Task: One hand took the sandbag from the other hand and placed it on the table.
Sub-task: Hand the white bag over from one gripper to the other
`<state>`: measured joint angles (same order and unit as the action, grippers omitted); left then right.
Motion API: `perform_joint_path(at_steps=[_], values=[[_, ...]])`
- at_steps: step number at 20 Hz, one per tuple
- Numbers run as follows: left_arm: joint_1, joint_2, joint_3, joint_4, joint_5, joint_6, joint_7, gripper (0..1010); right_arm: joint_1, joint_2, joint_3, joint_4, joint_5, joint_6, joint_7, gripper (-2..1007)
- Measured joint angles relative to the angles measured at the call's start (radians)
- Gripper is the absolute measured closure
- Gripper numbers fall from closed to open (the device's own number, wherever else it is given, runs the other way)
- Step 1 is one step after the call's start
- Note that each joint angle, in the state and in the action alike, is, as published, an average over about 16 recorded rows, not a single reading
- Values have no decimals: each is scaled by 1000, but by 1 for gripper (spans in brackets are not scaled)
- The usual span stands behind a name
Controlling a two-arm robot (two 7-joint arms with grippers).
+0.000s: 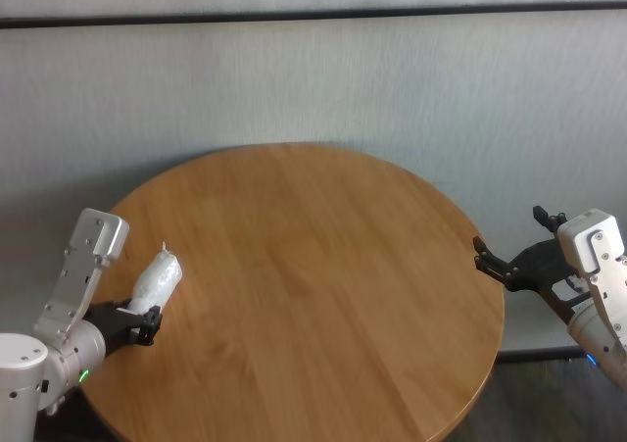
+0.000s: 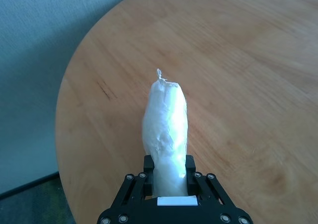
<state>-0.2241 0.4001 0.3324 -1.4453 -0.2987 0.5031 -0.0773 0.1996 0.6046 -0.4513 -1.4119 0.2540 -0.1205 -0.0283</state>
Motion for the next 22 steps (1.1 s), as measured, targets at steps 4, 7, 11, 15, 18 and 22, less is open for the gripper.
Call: perform_joint_path(at_steps=[4, 7, 11, 15, 18, 22], values=[[2, 0, 0, -2, 5, -8, -5, 629, 0, 0, 0, 0, 0, 0, 0, 2], [4, 0, 0, -4, 11, -19, -10, 629, 0, 0, 0, 0, 0, 0, 0, 2], [9, 2, 1, -10, 25, -43, -22, 629, 0, 0, 0, 0, 0, 0, 0, 2], [13, 4, 4, -19, 41, -82, -40, 629, 0, 0, 0, 0, 0, 0, 0, 2], [15, 4, 6, -29, 52, -118, -56, 629, 0, 0, 0, 0, 0, 0, 0, 2], [15, 4, 14, -51, 69, -177, -87, 629, 0, 0, 0, 0, 0, 0, 0, 2]])
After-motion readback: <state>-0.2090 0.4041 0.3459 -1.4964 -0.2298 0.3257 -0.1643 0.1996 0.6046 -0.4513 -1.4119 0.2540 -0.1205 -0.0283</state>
